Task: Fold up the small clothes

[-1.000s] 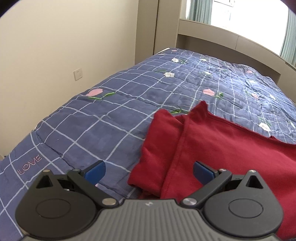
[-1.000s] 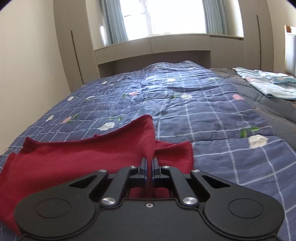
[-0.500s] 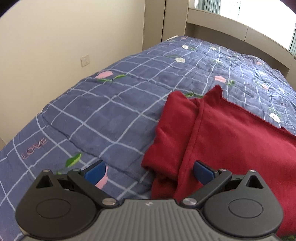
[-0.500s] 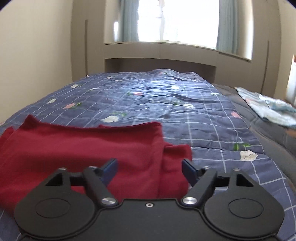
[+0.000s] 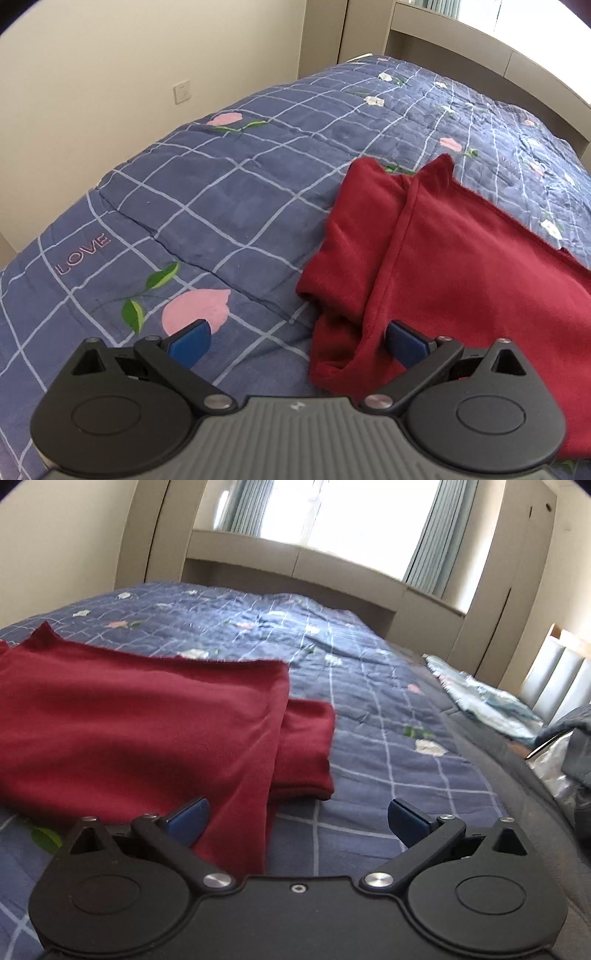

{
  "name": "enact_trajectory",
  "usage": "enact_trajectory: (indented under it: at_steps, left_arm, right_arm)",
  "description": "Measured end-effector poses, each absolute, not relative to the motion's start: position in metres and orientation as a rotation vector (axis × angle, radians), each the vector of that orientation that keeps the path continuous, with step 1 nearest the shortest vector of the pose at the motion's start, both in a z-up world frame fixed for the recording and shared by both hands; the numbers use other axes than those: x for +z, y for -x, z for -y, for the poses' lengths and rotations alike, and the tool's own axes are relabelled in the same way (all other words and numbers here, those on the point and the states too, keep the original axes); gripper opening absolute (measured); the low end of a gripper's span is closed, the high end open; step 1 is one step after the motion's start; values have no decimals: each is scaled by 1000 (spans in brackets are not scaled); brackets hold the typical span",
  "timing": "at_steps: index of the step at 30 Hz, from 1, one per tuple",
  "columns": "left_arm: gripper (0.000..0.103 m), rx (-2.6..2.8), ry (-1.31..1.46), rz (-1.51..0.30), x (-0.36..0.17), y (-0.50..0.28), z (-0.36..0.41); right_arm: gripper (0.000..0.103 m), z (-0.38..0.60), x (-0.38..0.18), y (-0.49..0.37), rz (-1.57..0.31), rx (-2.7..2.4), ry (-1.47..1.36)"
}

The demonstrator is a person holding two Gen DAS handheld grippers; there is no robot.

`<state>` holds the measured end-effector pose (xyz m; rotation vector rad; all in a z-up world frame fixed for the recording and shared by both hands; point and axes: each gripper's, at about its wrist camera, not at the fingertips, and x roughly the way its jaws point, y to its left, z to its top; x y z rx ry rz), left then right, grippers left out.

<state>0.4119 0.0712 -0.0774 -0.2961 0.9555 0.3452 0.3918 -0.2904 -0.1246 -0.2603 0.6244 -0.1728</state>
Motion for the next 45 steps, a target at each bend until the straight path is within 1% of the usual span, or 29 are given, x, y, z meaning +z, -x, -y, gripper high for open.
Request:
enact_trajectory:
  at_steps: [9, 18, 30, 45]
  left_arm:
    - [103, 316, 296, -908, -59, -408, -60]
    - [103, 289, 283, -878, -51, -412, -55]
    - [103, 321, 242, -861, -53, -418, -63]
    - [103, 338, 226, -917, -75, -418, -66]
  right_arm:
    - [102, 272, -117, -372, -559, -119, 144]
    - [102, 250, -117, -377, -532, -100, 179]
    - [102, 217, -112, -420, -489, -39, 237]
    - [102, 185, -121, -462, -469, 60, 293]
